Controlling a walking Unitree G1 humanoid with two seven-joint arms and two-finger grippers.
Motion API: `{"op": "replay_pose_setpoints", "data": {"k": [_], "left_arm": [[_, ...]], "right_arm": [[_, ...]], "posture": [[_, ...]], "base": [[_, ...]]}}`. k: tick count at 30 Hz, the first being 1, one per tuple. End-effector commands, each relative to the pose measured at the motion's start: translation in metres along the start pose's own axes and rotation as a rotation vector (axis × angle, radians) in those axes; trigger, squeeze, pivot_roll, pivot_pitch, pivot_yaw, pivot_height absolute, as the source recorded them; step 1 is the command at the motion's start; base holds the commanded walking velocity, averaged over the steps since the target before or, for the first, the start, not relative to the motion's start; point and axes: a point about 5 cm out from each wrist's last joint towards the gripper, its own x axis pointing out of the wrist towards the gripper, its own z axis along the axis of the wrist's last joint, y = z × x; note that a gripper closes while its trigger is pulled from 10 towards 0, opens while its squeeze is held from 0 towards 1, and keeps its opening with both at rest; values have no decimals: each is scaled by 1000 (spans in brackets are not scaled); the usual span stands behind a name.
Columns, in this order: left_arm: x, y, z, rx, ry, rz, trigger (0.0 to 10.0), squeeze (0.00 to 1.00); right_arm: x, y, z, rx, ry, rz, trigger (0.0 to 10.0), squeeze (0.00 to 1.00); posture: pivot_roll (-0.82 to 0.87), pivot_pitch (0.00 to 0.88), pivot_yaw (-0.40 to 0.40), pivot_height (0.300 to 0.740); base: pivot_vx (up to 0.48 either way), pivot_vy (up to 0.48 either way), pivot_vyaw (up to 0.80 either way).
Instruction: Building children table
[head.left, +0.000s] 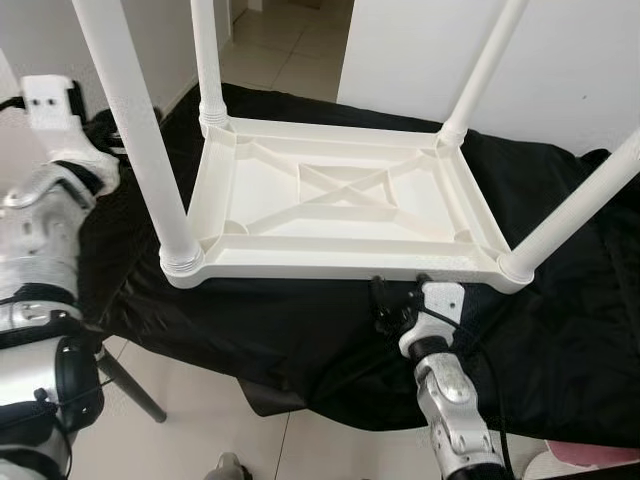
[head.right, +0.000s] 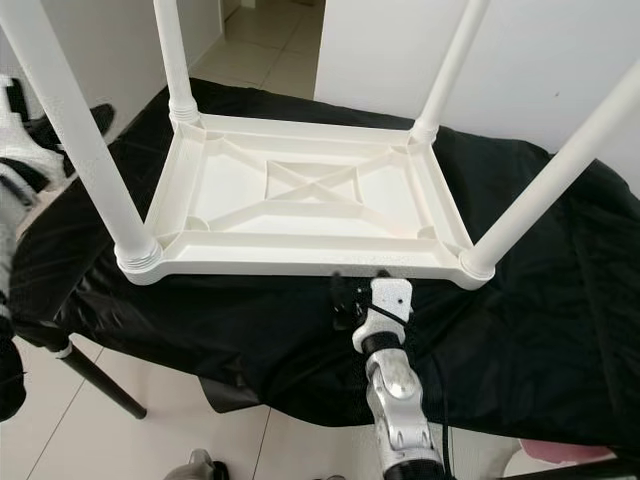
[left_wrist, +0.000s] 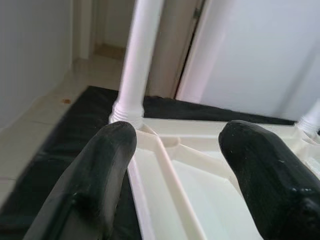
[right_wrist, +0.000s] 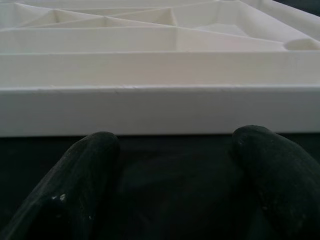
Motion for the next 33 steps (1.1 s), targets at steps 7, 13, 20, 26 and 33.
{"op": "replay_pose_setpoints", "data": {"k": [7, 13, 20, 26, 33], "left_arm": [[15, -31, -13, 32, 9, -157, 10000, 0], [20, -55, -22, 40, -6, -302, 10000, 0], [14, -66, -31, 63, 0, -369, 10000, 0], [-5, -79, -38, 39, -11, -425, 10000, 0], [-17, -95, -42, 3, -49, -416, 10000, 0]], "right_arm": [[-8, -23, 7, -44, -17, -124, 10000, 0], [-2, -34, 5, -31, 41, -209, 10000, 0], [6, -39, 4, -44, 69, -262, 10000, 0], [23, -51, 5, -100, 87, -313, 10000, 0], [42, -56, 10, -187, 80, -309, 10000, 0]], "posture": [[25, 49, -40, 740], [16, 40, -44, 740], [18, 35, -49, 740], [38, 33, -62, 740], [47, 31, -64, 740]], "base": [[0, 0, 0], [0, 0, 0], [0, 0, 0], [0, 0, 0], [0, 0, 0]]}}
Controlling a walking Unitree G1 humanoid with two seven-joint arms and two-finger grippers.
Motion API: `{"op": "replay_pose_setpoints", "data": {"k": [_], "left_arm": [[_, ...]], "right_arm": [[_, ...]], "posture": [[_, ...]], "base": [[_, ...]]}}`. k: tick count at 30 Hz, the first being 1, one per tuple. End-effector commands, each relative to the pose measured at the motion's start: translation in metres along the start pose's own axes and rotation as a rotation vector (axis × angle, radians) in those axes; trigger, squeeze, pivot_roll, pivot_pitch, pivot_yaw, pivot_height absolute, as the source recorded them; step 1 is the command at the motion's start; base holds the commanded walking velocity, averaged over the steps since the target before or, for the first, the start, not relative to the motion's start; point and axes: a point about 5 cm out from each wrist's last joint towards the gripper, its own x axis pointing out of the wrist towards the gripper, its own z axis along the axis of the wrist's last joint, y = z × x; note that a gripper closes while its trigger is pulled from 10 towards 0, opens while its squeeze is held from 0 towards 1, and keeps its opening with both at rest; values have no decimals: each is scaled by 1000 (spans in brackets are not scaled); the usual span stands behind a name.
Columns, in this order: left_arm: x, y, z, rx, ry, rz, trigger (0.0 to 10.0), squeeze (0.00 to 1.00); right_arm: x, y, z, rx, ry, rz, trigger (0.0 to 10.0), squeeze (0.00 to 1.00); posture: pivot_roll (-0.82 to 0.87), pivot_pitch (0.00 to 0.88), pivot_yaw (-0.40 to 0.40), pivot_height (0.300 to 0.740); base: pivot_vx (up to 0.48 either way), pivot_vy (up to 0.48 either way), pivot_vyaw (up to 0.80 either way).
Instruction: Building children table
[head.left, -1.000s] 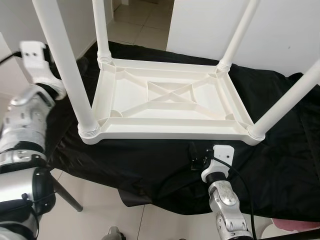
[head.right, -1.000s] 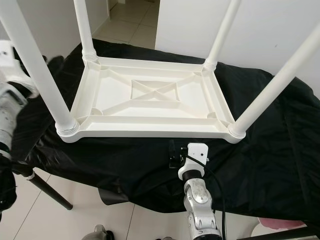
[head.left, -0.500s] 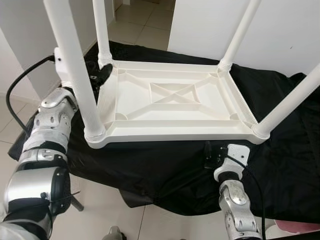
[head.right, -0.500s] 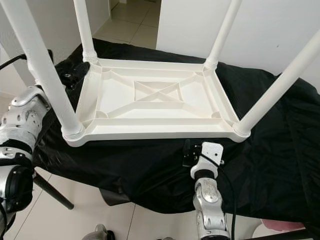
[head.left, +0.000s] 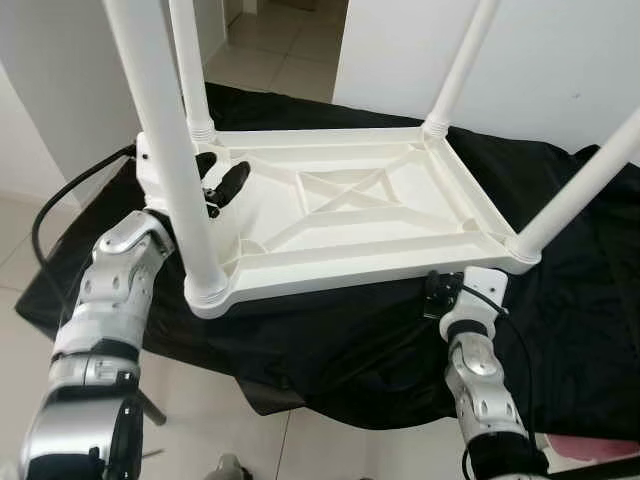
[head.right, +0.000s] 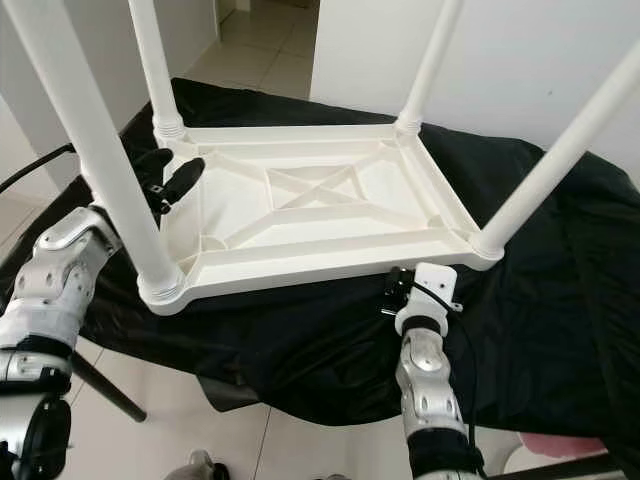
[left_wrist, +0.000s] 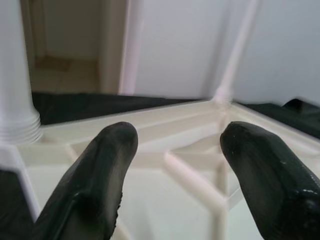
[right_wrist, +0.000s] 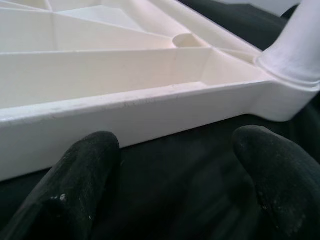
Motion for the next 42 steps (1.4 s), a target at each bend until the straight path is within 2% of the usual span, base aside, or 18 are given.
{"op": "replay_pose_setpoints", "data": {"k": [1, 4, 5, 10, 16, 19, 21, 22, 23, 27, 29, 30, 31, 35, 38, 40, 41, 42], "left_arm": [[0, -22, -3, -12, 2, -168, 10000, 0], [0, -29, -4, -11, 1, -175, 10000, 0], [0, -39, -4, -18, -7, -180, 10000, 0], [1, -57, -2, -14, -22, -191, 10000, 0], [9, -96, 14, -7, -66, -218, 10000, 0], [9, -96, 14, -7, -66, -218, 10000, 0], [10, -103, 14, -12, -65, -229, 10000, 0], [13, -115, 14, -10, -56, -260, 10000, 0], [17, -137, 13, -16, -49, -319, 10000, 0], [17, -143, 14, -19, -47, -333, 10000, 0], [18, -156, 15, -19, -45, -355, 10000, 0], [18, -156, 15, -19, -45, -355, 10000, 0], [20, -165, 18, -23, -49, -363, 10000, 0], [20, -169, 19, -25, -48, -370, 10000, 0], [21, -168, 19, -14, -42, -367, 10000, 0], [20, -154, 15, 32, -16, -330, 10000, 0], [20, -154, 15, 32, -16, -330, 10000, 0], [18, -141, 11, 70, 7, -307, 10000, 0]], "right_arm": [[6, 2, 1, -29, -6, -3, 10000, 0], [11, 4, 3, -35, -10, 6, 10000, 0], [16, 8, 6, -36, -11, 22, 10000, 0], [24, 12, 10, -39, -15, 40, 10000, 0], [42, 15, 16, -32, 2, 46, 10000, 0], [42, 15, 16, -32, 2, 46, 10000, 0], [45, 17, 17, -31, 7, 49, 10000, 0], [47, 20, 17, -34, 10, 64, 10000, 0], [49, 27, 18, -31, 10, 125, 10000, 0], [50, 29, 18, -34, 9, 141, 10000, 0], [51, 34, 17, -14, 19, 176, 10000, 0], [51, 34, 17, -14, 19, 176, 10000, 0], [51, 38, 17, -8, 22, 201, 10000, 0], [52, 37, 18, -9, 19, 187, 10000, 0], [53, 29, 18, -4, 9, 136, 10000, 0], [54, 15, 18, 28, -7, 74, 10000, 0], [54, 15, 18, 28, -7, 74, 10000, 0], [54, 7, 18, 36, -24, 50, 10000, 0]], "posture": [[56, 30, -64, 740], [62, 29, -65, 740], [68, 29, -67, 740], [85, 31, -76, 740], [107, 34, -82, 740], [107, 34, -82, 740], [108, 35, -81, 740], [110, 35, -80, 740], [110, 38, -75, 740], [110, 38, -75, 740], [110, 42, -71, 740], [110, 42, -71, 740], [111, 45, -68, 740], [112, 48, -68, 740], [113, 53, -67, 740], [112, 60, -70, 740], [112, 60, -70, 740], [110, 64, -71, 740]], "base": [[0, 0, 0], [0, 0, 0], [0, 0, 0], [0, 0, 0], [0, 0, 0], [0, 0, 0], [0, 0, 0], [0, 0, 0], [0, 0, 0], [0, 0, 0], [0, 0, 0], [0, 0, 0], [0, 0, 0], [0, 0, 0], [0, 0, 0], [0, 0, 0], [0, 0, 0], [0, 0, 0]]}}
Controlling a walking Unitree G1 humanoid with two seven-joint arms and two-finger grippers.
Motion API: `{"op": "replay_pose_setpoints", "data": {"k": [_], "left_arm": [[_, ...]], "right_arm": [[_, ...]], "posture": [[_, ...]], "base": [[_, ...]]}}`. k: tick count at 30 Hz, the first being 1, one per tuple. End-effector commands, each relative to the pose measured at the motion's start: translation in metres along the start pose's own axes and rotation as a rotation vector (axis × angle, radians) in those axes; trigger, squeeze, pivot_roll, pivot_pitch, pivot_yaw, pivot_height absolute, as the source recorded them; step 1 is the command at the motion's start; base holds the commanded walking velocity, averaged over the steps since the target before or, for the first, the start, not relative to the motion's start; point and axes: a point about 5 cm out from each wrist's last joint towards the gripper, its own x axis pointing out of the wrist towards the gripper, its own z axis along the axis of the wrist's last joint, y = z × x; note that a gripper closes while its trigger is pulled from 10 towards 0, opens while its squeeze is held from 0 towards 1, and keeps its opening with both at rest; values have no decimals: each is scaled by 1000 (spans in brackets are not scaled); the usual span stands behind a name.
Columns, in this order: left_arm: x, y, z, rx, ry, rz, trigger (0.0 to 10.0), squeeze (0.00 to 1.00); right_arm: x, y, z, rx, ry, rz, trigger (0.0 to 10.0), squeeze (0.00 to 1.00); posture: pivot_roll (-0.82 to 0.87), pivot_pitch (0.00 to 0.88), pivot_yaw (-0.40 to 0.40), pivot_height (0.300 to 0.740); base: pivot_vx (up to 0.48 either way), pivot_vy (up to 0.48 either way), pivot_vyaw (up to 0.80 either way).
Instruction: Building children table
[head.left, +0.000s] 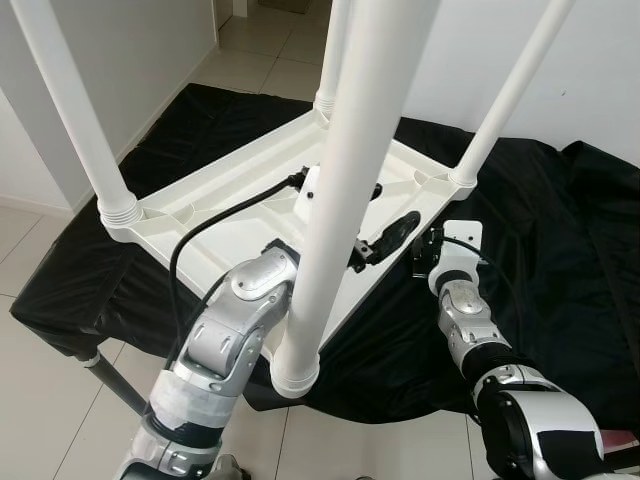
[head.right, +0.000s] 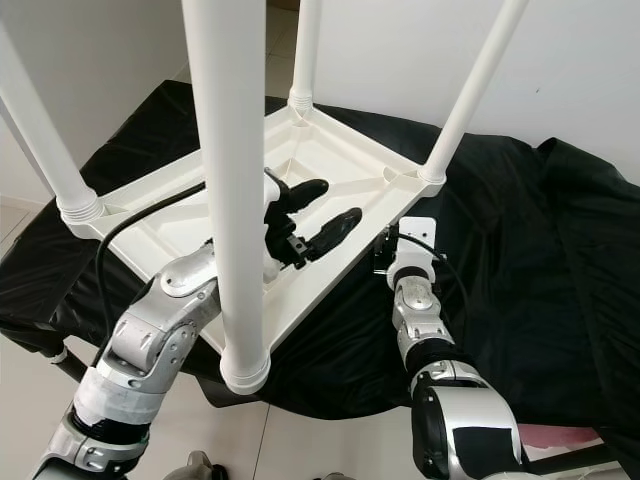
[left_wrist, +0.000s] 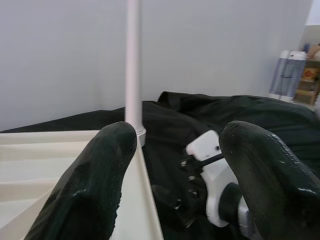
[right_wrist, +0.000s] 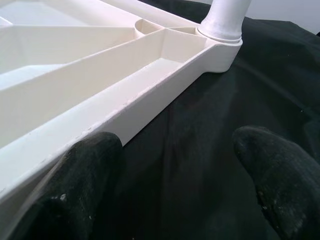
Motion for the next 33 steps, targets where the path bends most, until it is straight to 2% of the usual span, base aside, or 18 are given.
{"op": "replay_pose_setpoints", "data": {"k": [1, 2, 5, 7, 8, 10, 11, 12, 15, 18, 21, 26, 30, 33], "left_arm": [[-5, 12, -3, 37, 31, 60, 10000, 0], [-10, 19, -6, 61, 51, 75, 10000, 0], [-14, 25, -7, 76, 68, 85, 10000, 0], [-38, 48, -14, 145, 151, 120, 10000, 0], [-38, 48, -14, 145, 151, 120, 10000, 0], [-63, 66, -27, 250, 289, 129, 10000, 0], [-69, 70, -32, 279, 334, 126, 10000, 0], [-69, 70, -32, 279, 334, 126, 10000, 0], [-85, 77, -41, 271, 402, 110, 10000, 0], [-92, 78, -46, 275, 443, 88, 10000, 0], [-106, 76, -48, 228, 485, 25, 10000, 0], [-113, 75, -44, 204, 486, 0, 10000, 0], [-118, 74, -45, 238, 531, -43, 10000, 0], [-116, 76, -46, 262, 543, -51, 10000, 0]], "right_arm": [[-1, -14, 0, 16, -22, -50, 10000, 0], [-2, -19, 0, 19, -35, -64, 10000, 0], [-3, -22, 0, 22, -46, -70, 10000, 0], [-7, -37, 2, 30, -103, -101, 10000, 0], [-7, -37, 2, 30, -103, -101, 10000, 0], [-12, -45, 6, 30, -160, -116, 10000, 0], [-13, -45, 7, 31, -173, -114, 10000, 0], [-13, -45, 7, 31, -173, -114, 10000, 0], [-13, -42, 11, 43, -192, -112, 10000, 0], [-12, -41, 13, 46, -200, -110, 10000, 0], [-12, -41, 17, 42, -215, -91, 10000, 0], [-12, -45, 17, 34, -214, -90, 10000, 0], [-13, -49, 18, 30, -214, -93, 10000, 0], [-12, -49, 19, 30, -218, -94, 10000, 0]], "posture": [[110, 64, -71, 740], [110, 64, -71, 740], [101, 69, -67, 740], [86, 75, -63, 740], [86, 75, -63, 740], [77, 77, -54, 740], [77, 77, -54, 740], [77, 77, -54, 740], [77, 77, -54, 740], [72, 84, -57, 740], [76, 88, -65, 740], [78, 92, -66, 740], [85, 95, -72, 740], [83, 94, -72, 740]], "base": [[0, 0, 0], [0, 0, 0], [0, 0, 0], [0, 0, 0], [0, 0, 0], [0, 0, 0], [0, 0, 0], [0, 0, 0], [0, 0, 0], [0, 0, 0], [0, 0, 0], [0, 0, 0], [0, 0, 0], [0, 0, 0]]}}
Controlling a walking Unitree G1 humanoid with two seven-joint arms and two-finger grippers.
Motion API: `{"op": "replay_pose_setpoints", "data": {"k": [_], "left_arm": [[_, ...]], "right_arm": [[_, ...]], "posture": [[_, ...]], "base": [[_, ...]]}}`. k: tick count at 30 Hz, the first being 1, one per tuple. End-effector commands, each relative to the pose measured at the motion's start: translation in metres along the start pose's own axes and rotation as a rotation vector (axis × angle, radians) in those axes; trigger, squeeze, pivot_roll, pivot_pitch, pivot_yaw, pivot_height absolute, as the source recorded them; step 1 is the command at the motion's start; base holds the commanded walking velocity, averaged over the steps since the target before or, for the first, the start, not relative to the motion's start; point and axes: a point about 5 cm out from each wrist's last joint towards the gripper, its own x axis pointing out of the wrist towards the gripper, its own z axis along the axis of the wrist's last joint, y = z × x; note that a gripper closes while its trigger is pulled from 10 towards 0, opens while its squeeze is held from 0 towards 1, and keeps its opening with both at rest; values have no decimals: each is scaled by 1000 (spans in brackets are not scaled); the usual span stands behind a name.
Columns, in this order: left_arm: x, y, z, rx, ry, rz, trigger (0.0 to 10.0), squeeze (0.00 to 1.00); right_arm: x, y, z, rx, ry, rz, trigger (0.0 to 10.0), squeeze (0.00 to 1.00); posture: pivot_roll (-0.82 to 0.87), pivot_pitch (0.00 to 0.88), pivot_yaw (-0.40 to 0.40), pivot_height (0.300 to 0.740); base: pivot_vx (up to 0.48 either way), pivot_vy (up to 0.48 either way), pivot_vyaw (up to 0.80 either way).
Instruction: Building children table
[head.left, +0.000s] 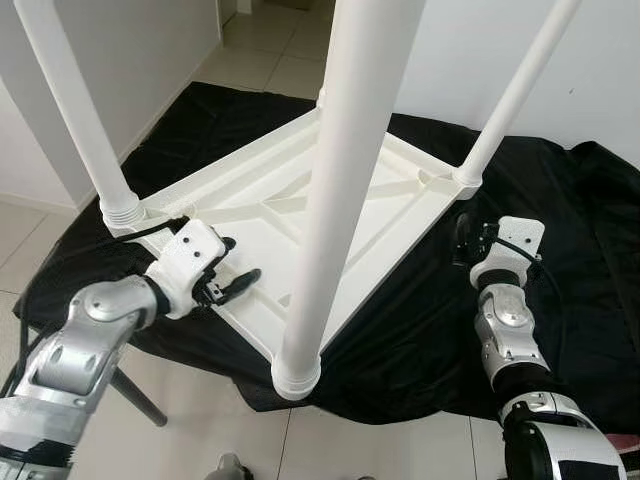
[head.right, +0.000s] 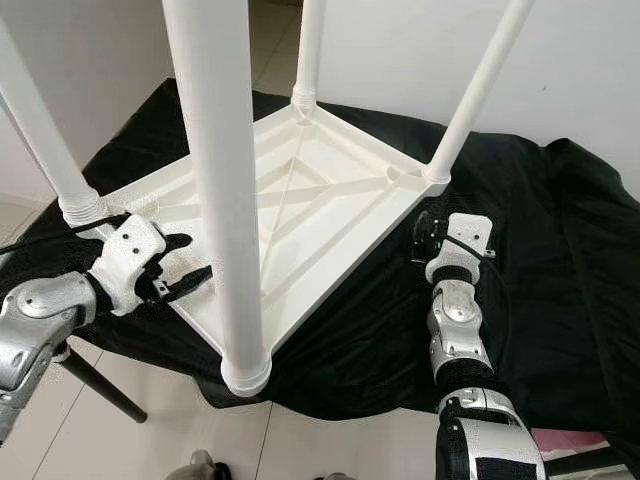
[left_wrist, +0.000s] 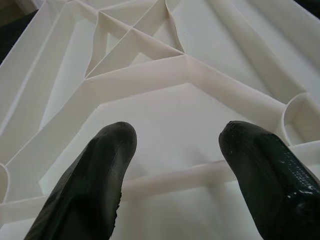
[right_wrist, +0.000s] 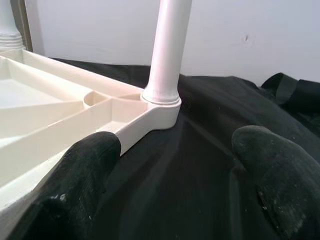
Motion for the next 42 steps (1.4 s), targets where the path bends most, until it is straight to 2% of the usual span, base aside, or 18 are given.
{"op": "replay_pose_setpoints", "data": {"k": [1, 5, 6, 14, 15, 21, 24, 26, 27, 29, 31, 34, 35, 38, 39, 40, 42], "left_arm": [[4, -6, -1, 29, 14, -110, 10000, 0], [10, -7, -2, 60, 28, -104, 10000, 0], [21, -10, -5, 106, 53, -123, 10000, 0], [39, -19, -8, 139, 83, -181, 10000, 0], [39, -19, -8, 139, 83, -181, 10000, 0], [61, -28, 0, 146, 33, -200, 10000, 0], [65, -28, 2, 160, 21, -203, 10000, 0], [63, -17, 12, 105, -34, -178, 10000, 0], [63, -17, 12, 105, -34, -178, 10000, 0], [55, -5, 21, 53, -83, -166, 10000, 0], [43, 2, 22, 35, -97, -187, 10000, 0], [38, 5, 21, 32, -98, -202, 10000, 0], [29, 8, 22, 26, -98, -213, 10000, 0], [22, 10, 22, 29, -93, -228, 10000, 0], [15, 11, 20, 42, -73, -245, 10000, 0], [15, 11, 20, 42, -73, -245, 10000, 0], [7, 12, 14, 69, -22, -272, 10000, 0]], "right_arm": [[0, -3, 0, 0, 6, -7, 10000, 0], [1, -2, 2, 2, 0, -7, 10000, 0], [2, -1, 4, 6, -6, -8, 10000, 0], [2, -4, 5, 6, -9, -17, 10000, 0], [2, -4, 5, 6, -9, -17, 10000, 0], [1, -6, 6, 6, -11, -27, 10000, 0], [1, -6, 6, 8, -11, -29, 10000, 0], [0, -7, 6, 7, -13, -31, 10000, 0], [0, -7, 6, 7, -13, -31, 10000, 0], [-2, -10, 5, 6, -12, -36, 10000, 0], [-5, -13, 3, 8, -7, -41, 10000, 0], [-7, -15, 2, 11, -5, -45, 10000, 0], [-13, -13, 3, 44, -26, 1, 10000, 0], [-19, -10, 4, 73, -44, 47, 10000, 0], [-27, -6, 5, 99, -57, 102, 10000, 0], [-27, -6, 5, 99, -57, 102, 10000, 0], [-40, 1, 1, 94, -45, 160, 10000, 0]], "posture": [[83, 95, -71, 740], [81, 94, -69, 740], [75, 94, -66, 740], [67, 90, -64, 740], [67, 90, -64, 740], [52, 90, -59, 740], [52, 90, -59, 740], [45, 92, -54, 740], [45, 92, -54, 740], [46, 94, -53, 740], [53, 94, -56, 740], [59, 94, -59, 740], [67, 93, -62, 740], [67, 93, -62, 740], [68, 92, -63, 740], [68, 92, -63, 740], [63, 93, -65, 740]], "base": [[0, 0, 0], [0, 0, 0], [0, 0, 0], [0, 0, 0], [0, 0, 0], [0, 0, 0], [0, 0, 0], [0, 0, 0], [0, 0, 0], [0, 0, 0], [0, 0, 0], [0, 0, 0], [0, 0, 0], [0, 0, 0], [0, 0, 0], [0, 0, 0], [0, 0, 0]]}}
